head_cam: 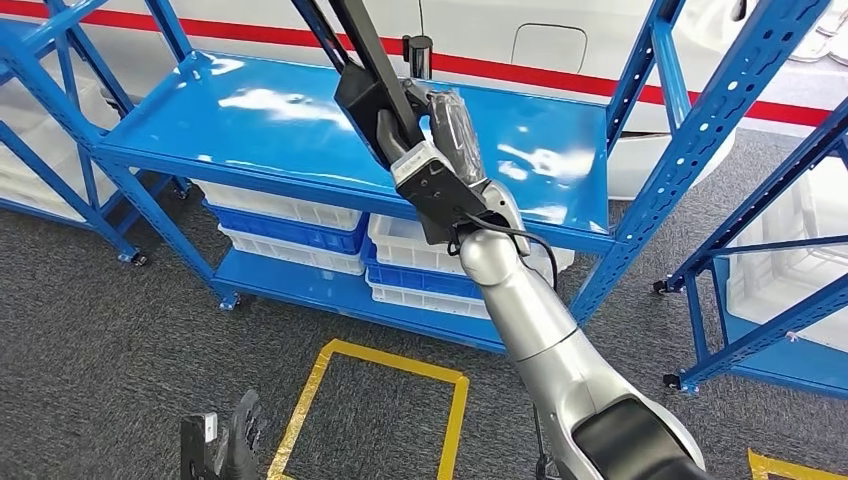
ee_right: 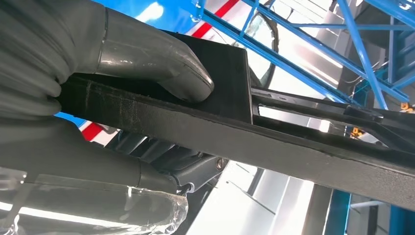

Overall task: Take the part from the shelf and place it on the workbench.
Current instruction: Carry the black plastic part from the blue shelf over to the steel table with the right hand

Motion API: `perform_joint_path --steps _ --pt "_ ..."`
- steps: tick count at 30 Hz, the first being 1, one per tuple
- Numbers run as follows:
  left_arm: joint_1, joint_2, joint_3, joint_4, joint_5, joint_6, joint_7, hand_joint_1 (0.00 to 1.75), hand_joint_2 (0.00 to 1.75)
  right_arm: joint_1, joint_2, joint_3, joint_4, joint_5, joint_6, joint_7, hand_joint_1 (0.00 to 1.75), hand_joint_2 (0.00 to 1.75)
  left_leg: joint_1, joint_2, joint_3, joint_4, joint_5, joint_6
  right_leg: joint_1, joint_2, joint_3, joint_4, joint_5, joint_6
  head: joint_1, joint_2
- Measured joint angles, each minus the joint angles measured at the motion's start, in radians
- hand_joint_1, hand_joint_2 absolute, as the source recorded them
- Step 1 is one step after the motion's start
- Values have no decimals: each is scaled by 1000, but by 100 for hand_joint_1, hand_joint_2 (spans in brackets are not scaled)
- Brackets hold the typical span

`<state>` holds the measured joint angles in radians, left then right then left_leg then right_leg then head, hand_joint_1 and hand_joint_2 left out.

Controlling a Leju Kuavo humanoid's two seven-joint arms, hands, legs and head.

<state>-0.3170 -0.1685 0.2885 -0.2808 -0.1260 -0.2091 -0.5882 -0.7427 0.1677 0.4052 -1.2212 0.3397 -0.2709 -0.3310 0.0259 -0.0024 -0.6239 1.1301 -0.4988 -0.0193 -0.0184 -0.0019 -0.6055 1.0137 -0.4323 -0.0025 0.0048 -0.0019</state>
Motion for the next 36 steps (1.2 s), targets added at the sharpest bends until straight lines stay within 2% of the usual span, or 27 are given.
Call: perform_joint_path --steps 2,5,6,7,9,10,11,12,13,15,16,17,18,19,20,21,22,24,25,26,27,28,29,31,32,33,36 --pt "-5 0 -4 0 0 0 3 0 0 3 -6 -6 -6 -3 0 -1 175 175 -4 -2 55 -91 18 10 4 0 -9 4 8 12 2 0" --pt "-9 -1 -10 0 0 0 4 0 0 8 -12 -11 -11 -5 -1 -2 175 175 -11 -1 50 -109 30 32 5 -1 -18 4 20 35 4 0" --pt "-11 -2 -12 0 0 0 4 0 0 9 -14 -12 -12 -6 -1 -2 175 175 -12 0 46 -114 39 43 5 0 -26 13 11 39 4 0" --pt "-13 -2 -14 0 0 0 5 0 0 11 -17 -14 -13 -6 -1 -3 175 175 -11 2 40 -120 50 54 5 0 -38 38 -10 38 5 0" --pt "-15 -4 -16 0 0 0 5 0 0 13 -23 -15 -15 -7 -1 -3 175 175 -12 4 19 -125 71 67 5 1 -82 150 -86 29 8 0" --pt "-16 -4 -17 0 0 -1 5 0 0 15 -25 -15 -15 -7 -1 -3 175 175 -13 4 6 -124 80 70 5 1 -103 220 -121 27 9 0" --pt "-16 -4 -19 0 0 -1 5 0 0 18 -28 -15 -16 -7 -1 -3 175 175 -13 5 -7 -124 90 70 5 1 -115 274 -142 30 9 0" --pt "-16 -4 -20 0 0 -1 5 0 0 21 -30 -15 -16 -7 -1 -3 175 175 -13 5 -20 -123 100 69 5 1 -112 298 -145 38 9 0" --pt "-16 -4 -21 0 0 -1 5 0 0 23 -32 -16 -16 -7 -1 -3 175 175 -13 5 -33 -123 110 66 5 1 -89 284 -132 48 9 0" --pt "-16 -4 -23 0 0 -1 6 0 0 24 -33 -16 -18 -7 -1 -3 175 175 -14 4 -56 -121 129 60 3 1 2 165 -96 61 9 0" --pt "-16 -4 -23 0 0 -1 7 0 0 24 -33 -15 -19 -7 -1 -3 175 175 -15 4 -65 -121 139 55 6 1 54 88 -91 60 9 0" --pt "-17 -4 -23 0 0 -1 7 0 0 24 -33 -15 -21 -7 -1 -3 175 175 -16 3 -71 -121 148 49 8 2 89 31 -93 55 9 0" --pt "-17 -4 -23 0 1 -1 8 0 0 24 -33 -15 -23 -7 -1 -3 175 175 -17 3 -75 -123 158 43 12 3 106 -3 -98 48 9 0" --pt "-17 -4 -23 0 1 -1 8 0 0 25 -33 -14 -23 -8 -1 -3 175 175 -17 3 -78 -125 168 36 16 4 108 -16 -99 41 9 0" --pt "-17 -4 -23 0 3 -1 8 0 0 25 -34 -14 -23 -8 -1 -3 175 175 -15 3 -80 -128 174 30 11 4 101 -15 -91 33 9 0" --pt "-16 -3 -23 0 4 0 7 0 0 24 -33 -14 -23 -9 -1 -3 175 175 -13 3 -85 -124 168 24 7 3 95 -16 -83 24 9 0" --pt "-15 -3 -23 0 7 0 5 0 0 24 -32 -14 -22 -9 0 -3 175 175 -10 2 -94 -106 142 18 2 2 89 -17 -72 13 8 0" --pt "-14 -2 -23 0 14 2 1 0 0 23 -29 -14 -20 -10 2 -3 175 175 -6 1 -126 -9 46 8 0 -2 69 -17 -50 -2 5 0" --pt "-14 -2 -23 0 18 3 0 0 0 23 -28 -14 -19 -10 3 -3 175 175 -4 0 -142 60 0 3 1 -3 57 -16 -39 -6 4 0" --pt "-13 -2 -23 1 21 3 -2 0 0 23 -26 -14 -16 -10 5 -3 175 175 -3 0 -153 120 -26 -1 2 -3 44 -15 -30 -6 4 0" --pt "-12 -2 -23 1 24 3 -4 0 0 23 -24 -14 -14 -10 6 -3 175 175 -1 0 -152 155 -32 -5 2 -4 32 -13 -21 -5 4 0" --pt "-11 -2 -23 1 26 4 -6 0 0 23 -23 -14 -11 -10 8 -3 175 175 2 0 -134 157 -18 -7 2 -4 19 -9 -14 -2 4 0" --pt "-11 -2 -23 1 29 4 -8 0 0 22 -23 -13 -9 -10 9 -3 175 175 5 1 -98 122 4 -8 1 -4 7 -4 -7 2 3 0" --pt "-11 -2 -23 1 35 5 -10 0 0 20 -22 -13 -7 -10 11 -4 175 175 7 1 -3 -2 22 -6 2 -4 -15 9 2 12 4 0" --pt "-12 -2 -23 1 38 6 -11 0 0 19 -21 -13 -5 -12 12 -6 175 175 6 0 29 -50 20 0 4 -5 -23 13 7 18 5 0" --pt "-12 -2 -23 0 40 6 -11 0 0 16 -19 -13 -3 -13 13 -10 175 175 2 -2 45 -79 14 6 6 -5 -28 15 12 25 5 0" --pt "-11 -2 -23 1 50 7 -12 0 0 11 -15 -10 8 -20 18 -22 175 175 -7 -4 36 -95 34 34 7 -5 -40 16 25 48 7 0"
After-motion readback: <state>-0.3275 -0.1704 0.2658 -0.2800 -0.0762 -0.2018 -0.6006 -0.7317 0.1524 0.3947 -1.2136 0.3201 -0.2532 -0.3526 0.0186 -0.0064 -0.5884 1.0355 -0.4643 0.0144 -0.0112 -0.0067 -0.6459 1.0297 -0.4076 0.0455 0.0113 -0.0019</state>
